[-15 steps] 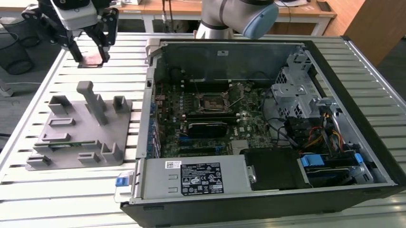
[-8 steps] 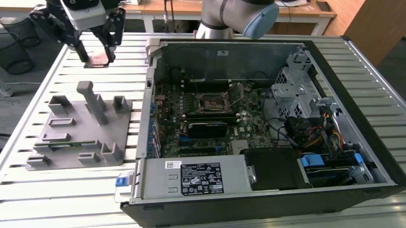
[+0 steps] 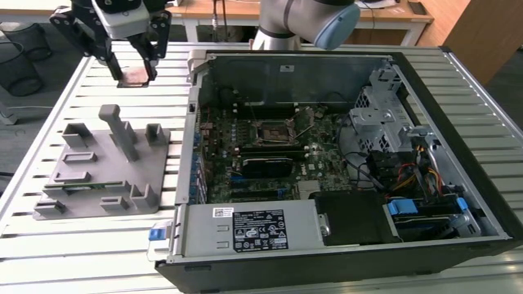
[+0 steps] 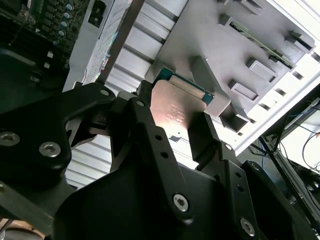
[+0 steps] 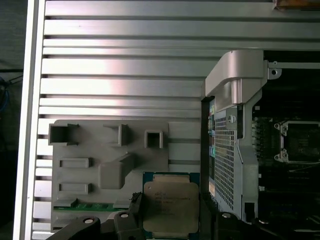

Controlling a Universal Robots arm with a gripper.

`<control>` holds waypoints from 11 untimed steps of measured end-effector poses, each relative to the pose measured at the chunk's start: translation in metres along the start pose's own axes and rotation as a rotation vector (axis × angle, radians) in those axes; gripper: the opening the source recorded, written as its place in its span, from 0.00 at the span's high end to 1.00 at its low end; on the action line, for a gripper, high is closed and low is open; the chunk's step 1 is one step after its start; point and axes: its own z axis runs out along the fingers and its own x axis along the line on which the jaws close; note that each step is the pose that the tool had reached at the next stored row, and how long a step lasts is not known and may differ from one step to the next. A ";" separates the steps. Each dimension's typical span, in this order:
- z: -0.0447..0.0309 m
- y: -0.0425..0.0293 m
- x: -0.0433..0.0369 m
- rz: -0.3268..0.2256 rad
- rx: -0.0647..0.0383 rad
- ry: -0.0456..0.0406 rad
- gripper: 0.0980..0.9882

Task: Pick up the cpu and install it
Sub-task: 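Pick up the cpu and move it towards the insertion slot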

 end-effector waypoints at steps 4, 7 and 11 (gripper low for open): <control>-0.0002 0.0000 -0.0064 0.000 0.000 0.0000 0.51; -0.0003 -0.0001 -0.0113 0.000 0.000 0.0000 0.51; -0.0005 -0.0001 -0.0179 0.000 0.000 0.0000 0.51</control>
